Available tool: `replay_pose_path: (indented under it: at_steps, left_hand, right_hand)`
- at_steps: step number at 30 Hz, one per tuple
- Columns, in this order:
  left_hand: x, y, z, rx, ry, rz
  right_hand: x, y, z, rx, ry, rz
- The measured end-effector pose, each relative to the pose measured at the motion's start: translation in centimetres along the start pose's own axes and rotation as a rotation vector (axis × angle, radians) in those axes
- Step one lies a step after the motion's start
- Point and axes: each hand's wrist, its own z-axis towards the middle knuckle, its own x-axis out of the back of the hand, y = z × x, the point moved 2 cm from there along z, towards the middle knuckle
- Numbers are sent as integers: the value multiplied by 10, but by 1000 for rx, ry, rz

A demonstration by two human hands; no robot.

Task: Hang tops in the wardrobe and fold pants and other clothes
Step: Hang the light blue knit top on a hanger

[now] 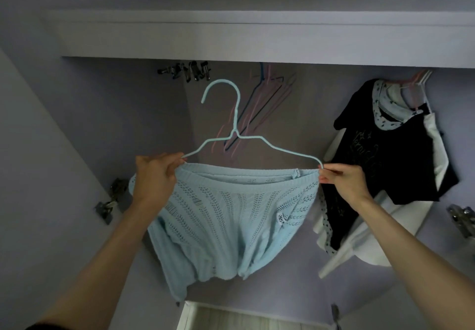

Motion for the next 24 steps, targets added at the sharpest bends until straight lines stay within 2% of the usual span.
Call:
replay_pose_path:
  at_steps: [5,13,17,20,24]
  left_hand:
    - [-4,-9,0,112,-28,-37]
    - [-11,-8,-8,79,-55,6]
    - [-21,4,-11,-126,-124,103]
    - [-24,11,-7,-86,-111,50]
    - [-20,26,-4,-32,1,-84]
  right_hand:
    - [3,-4,-7,-94,-50,149]
    - [18,-11,-11,-167,96,229]
    - [15,-43,-11,-82,133,320]
    - [3,-72,-16,86,55,233]
    - [-21,-79,-30,221,-118,65]
